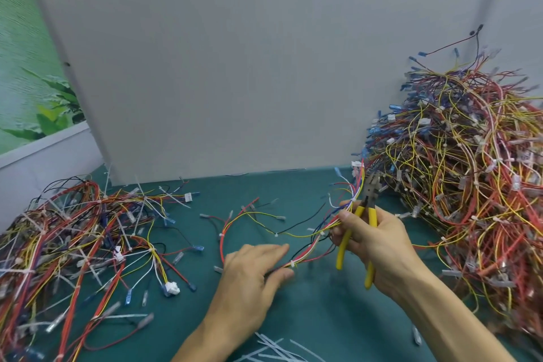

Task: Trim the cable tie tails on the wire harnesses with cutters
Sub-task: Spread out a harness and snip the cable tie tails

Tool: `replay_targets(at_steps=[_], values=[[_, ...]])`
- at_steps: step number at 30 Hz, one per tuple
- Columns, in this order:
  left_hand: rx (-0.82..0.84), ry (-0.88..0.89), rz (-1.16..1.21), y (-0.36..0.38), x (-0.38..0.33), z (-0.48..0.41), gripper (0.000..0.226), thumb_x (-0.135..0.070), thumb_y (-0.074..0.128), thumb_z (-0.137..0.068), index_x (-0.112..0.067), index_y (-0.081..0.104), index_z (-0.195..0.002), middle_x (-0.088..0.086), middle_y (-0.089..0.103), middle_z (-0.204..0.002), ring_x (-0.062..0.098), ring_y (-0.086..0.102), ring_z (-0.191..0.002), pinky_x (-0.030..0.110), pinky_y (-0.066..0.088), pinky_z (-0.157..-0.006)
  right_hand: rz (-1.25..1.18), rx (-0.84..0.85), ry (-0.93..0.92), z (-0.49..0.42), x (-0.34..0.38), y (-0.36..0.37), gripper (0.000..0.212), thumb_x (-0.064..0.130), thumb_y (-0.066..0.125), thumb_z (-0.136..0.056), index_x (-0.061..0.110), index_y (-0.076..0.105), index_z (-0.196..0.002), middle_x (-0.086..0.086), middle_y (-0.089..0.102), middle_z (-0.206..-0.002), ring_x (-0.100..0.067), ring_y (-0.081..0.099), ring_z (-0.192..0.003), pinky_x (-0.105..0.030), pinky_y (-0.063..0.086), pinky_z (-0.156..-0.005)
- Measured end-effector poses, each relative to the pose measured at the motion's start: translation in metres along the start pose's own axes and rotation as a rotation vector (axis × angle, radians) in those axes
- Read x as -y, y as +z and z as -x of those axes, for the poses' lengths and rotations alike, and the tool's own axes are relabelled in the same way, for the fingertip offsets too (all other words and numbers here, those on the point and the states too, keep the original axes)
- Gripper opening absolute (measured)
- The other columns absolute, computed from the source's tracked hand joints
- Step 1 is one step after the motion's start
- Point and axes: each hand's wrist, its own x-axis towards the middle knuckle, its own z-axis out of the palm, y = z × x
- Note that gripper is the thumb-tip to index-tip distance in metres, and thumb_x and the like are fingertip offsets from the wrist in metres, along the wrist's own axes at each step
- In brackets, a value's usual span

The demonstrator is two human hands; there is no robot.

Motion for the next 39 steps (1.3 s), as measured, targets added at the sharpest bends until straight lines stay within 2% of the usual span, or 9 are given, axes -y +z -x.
replay_targets(at_steps=[3, 7, 10, 14, 19, 24, 27, 31, 39], values=[[-0.016, 0.020, 0.007, 0.002, 0.000, 0.001, 0.024, -0.026, 0.070, -0.084, -0.022, 0.072, -0.108, -0.014, 0.071, -0.098, 0.017, 0.061, -0.089, 0.038, 0.046, -0.086, 0.004, 0.062, 0.001, 0.002, 0.000, 0.001, 0.007, 0.001, 0.063, -0.089, 0.002, 0.063, -0.096, -0.007, 0.063, -0.066, -0.022, 0.060, -0.061, -0.034, 0.056, -0.064], [-0.032, 0.002, 0.110, 0.004, -0.001, 0.000, 0.020, -0.015, 0.071, -0.084, -0.030, 0.075, -0.097, -0.025, 0.064, -0.071, 0.002, 0.057, -0.073, 0.016, 0.043, -0.072, 0.048, 0.115, -0.051, 0.007, 0.002, 0.006, 0.011, 0.000, 0.060, -0.090, 0.006, 0.063, -0.100, -0.006, 0.070, -0.078, -0.021, 0.063, -0.066, -0.031, 0.057, -0.067], [-0.006, -0.161, 0.302, 0.004, 0.001, -0.002, 0.025, -0.009, 0.068, -0.085, -0.034, 0.073, -0.085, -0.025, 0.063, -0.063, -0.005, 0.054, -0.059, 0.010, 0.040, -0.061, 0.333, -0.003, -0.252, 0.010, -0.003, 0.009, 0.008, 0.007, 0.065, -0.089, 0.014, 0.061, -0.088, 0.010, 0.067, -0.070, -0.007, 0.061, -0.061, -0.022, 0.051, -0.060], [-0.057, -0.317, 0.431, 0.004, 0.004, -0.005, 0.019, -0.010, 0.071, -0.084, -0.029, 0.074, -0.087, -0.019, 0.072, -0.081, -0.003, 0.065, -0.079, 0.010, 0.046, -0.074, 0.663, -0.098, -0.450, 0.018, -0.017, 0.015, 0.021, 0.024, 0.073, -0.084, 0.020, 0.057, -0.070, 0.013, 0.055, -0.057, -0.005, 0.044, -0.052, -0.017, 0.036, -0.053], [-0.095, -0.318, 0.566, 0.006, -0.002, -0.005, 0.027, -0.003, 0.069, -0.083, -0.029, 0.075, -0.083, -0.013, 0.074, -0.083, -0.002, 0.067, -0.081, 0.008, 0.045, -0.073, 0.689, 0.147, -0.116, 0.029, -0.043, 0.030, 0.035, 0.039, 0.067, -0.087, 0.012, 0.059, -0.066, 0.003, 0.053, -0.049, -0.012, 0.043, -0.048, -0.030, 0.038, -0.054], [-0.123, -0.260, 0.576, 0.009, -0.004, -0.004, 0.043, 0.000, 0.069, -0.082, -0.043, 0.075, -0.083, -0.016, 0.074, -0.090, -0.001, 0.068, -0.091, 0.011, 0.047, -0.080, 0.662, 0.094, -0.068, 0.031, -0.043, 0.039, 0.041, 0.048, 0.063, -0.086, 0.010, 0.065, -0.069, -0.004, 0.066, -0.063, -0.011, 0.048, -0.052, -0.029, 0.040, -0.055], [-0.069, -0.103, 0.389, 0.013, -0.001, 0.000, 0.063, 0.001, 0.068, -0.083, -0.059, 0.063, -0.102, -0.028, 0.069, -0.098, -0.005, 0.062, -0.093, 0.009, 0.044, -0.083, 0.675, 0.047, -0.068, 0.030, -0.041, 0.038, 0.042, 0.044, 0.065, -0.086, 0.005, 0.066, -0.071, -0.009, 0.065, -0.065, -0.013, 0.047, -0.059, -0.034, 0.042, -0.061], [0.004, 0.072, 0.186, 0.014, 0.001, 0.001, 0.057, -0.001, 0.067, -0.082, -0.038, 0.059, -0.124, -0.040, 0.060, -0.106, -0.004, 0.054, -0.098, 0.014, 0.043, -0.091, 0.688, 0.030, -0.105, 0.026, -0.036, 0.033, 0.032, 0.026, 0.067, -0.086, 0.001, 0.056, -0.069, 0.000, 0.041, -0.055, -0.017, 0.035, -0.061, -0.034, 0.031, -0.059], [-0.072, -0.059, 0.013, 0.010, 0.009, 0.002, 0.044, -0.028, 0.075, -0.080, -0.028, 0.064, -0.122, -0.018, 0.047, -0.130, 0.004, 0.041, -0.124, 0.031, 0.035, -0.106, 0.886, -0.025, -0.367, 0.022, -0.022, 0.020, 0.013, 0.012, 0.061, -0.087, 0.017, 0.053, -0.077, -0.002, 0.060, -0.062, -0.018, 0.049, -0.060, -0.032, 0.039, -0.061]])
